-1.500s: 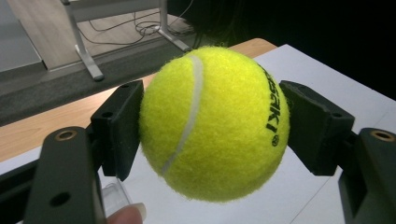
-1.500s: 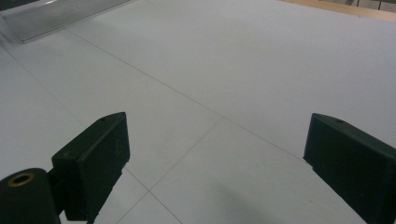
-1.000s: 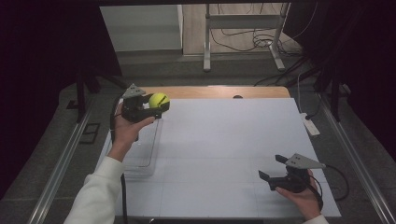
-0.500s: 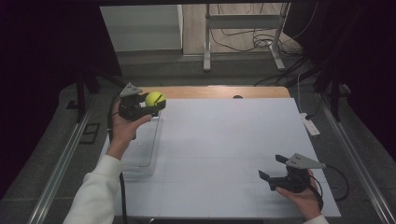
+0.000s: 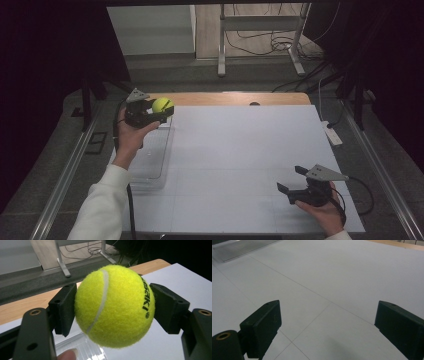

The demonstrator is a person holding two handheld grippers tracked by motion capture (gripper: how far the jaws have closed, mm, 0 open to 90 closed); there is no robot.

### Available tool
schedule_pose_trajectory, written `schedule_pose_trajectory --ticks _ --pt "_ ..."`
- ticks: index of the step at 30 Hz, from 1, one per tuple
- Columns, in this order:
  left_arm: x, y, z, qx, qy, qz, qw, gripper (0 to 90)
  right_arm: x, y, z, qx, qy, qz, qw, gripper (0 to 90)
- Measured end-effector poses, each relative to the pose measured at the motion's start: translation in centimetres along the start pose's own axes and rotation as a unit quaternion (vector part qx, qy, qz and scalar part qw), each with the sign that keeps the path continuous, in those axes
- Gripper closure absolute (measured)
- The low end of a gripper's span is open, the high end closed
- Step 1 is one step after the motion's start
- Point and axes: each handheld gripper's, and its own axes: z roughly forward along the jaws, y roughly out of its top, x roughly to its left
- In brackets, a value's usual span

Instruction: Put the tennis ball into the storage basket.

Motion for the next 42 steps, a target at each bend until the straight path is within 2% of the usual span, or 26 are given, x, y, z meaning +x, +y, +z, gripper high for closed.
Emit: schedule_pose_trajectory --ticks 3,21,42 --pt "0.5 -0.1 0.1 0.001 0.006 -0.007 1.0 27.4 0.0 0.0 0.0 -0.001 0.0 -0.001 1.0 7.3" --pt "1.9 -0.4 -0.3 0.004 0.029 -0.016 0.9994 27.5 0.0 0.0 0.0 0.001 -0.001 0.001 1.0 7.4" --pt "4.0 -1.3 -0.6 0.015 0.059 -0.036 0.9975 27.4 0.0 0.0 0.0 0.001 -0.002 0.001 1.0 7.5"
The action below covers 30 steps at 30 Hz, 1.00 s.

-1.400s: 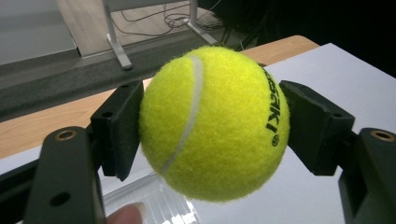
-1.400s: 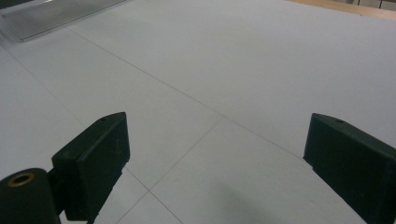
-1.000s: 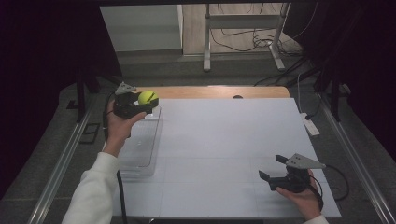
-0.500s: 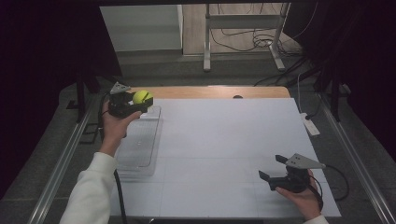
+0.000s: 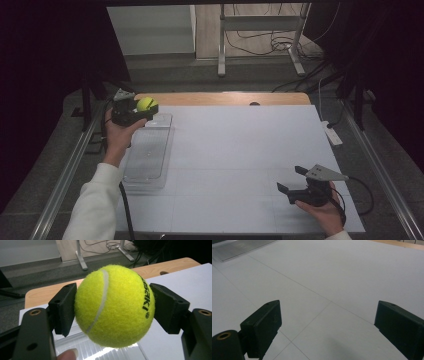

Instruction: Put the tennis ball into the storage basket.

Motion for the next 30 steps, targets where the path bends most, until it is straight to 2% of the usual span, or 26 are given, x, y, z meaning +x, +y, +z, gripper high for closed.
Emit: schedule_pose_trajectory --ticks 21,30 --pt "1.5 -1.0 0.8 0.03 0.025 -0.008 0.9992 27.4 0.0 0.0 0.0 -0.001 0.001 0.001 1.0 7.7" --pt "1.5 -1.2 1.5 0.043 0.03 -0.006 0.9986 27.4 -0.1 0.0 -0.1 -0.002 0.001 0.001 1.0 7.7"
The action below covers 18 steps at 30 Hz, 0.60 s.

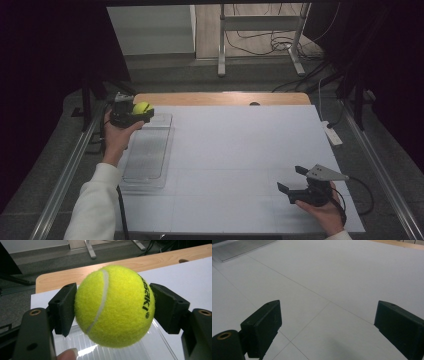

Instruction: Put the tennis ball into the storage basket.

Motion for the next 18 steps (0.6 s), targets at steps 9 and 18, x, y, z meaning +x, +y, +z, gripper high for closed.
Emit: schedule_pose_trajectory --ticks 9,18 --pt "0.06 -0.07 0.02 0.006 0.0 0.0 1.0 27.4 0.02 -0.01 0.04 0.002 -0.001 0.0 1.0 7.8" --pt "0.24 -0.26 0.49 0.02 0.0 -0.001 0.9998 27.4 0.06 -0.03 0.16 0.002 0.0 -0.001 1.0 7.8"
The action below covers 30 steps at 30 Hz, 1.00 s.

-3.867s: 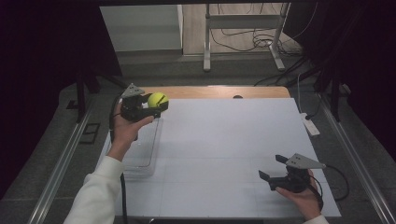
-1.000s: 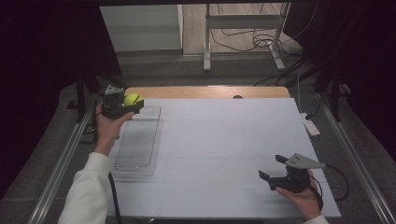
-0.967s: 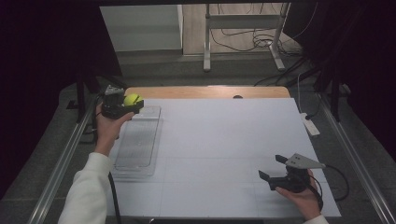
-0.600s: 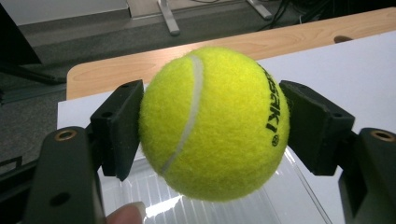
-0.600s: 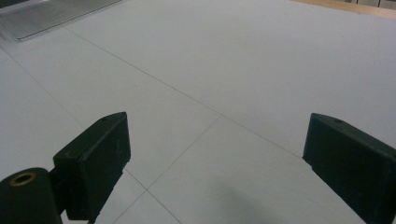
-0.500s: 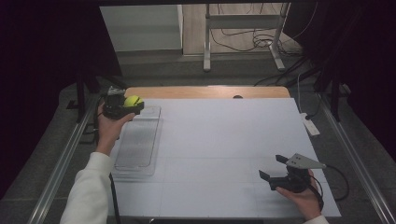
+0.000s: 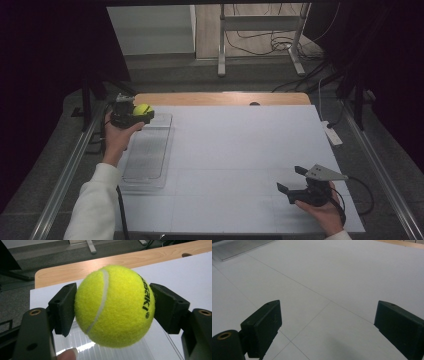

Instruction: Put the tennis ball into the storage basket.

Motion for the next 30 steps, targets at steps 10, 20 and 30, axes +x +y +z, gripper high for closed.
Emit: schedule_pose_trajectory --ticks 10,20,30 --pt "0.3 -0.5 0.7 0.018 0.001 -0.003 0.9998 27.4 0.0 0.0 0.0 0.001 -0.001 0.0 1.0 7.8" --pt "0.4 -0.7 0.9 0.026 0.005 -0.002 0.9996 27.4 0.0 0.0 0.0 0.002 -0.001 0.0 1.0 7.8" --pt "0.6 -0.9 1.7 0.043 0.014 0.0 0.999 27.4 0.0 0.0 0.0 0.002 -0.001 0.0 1.0 7.9"
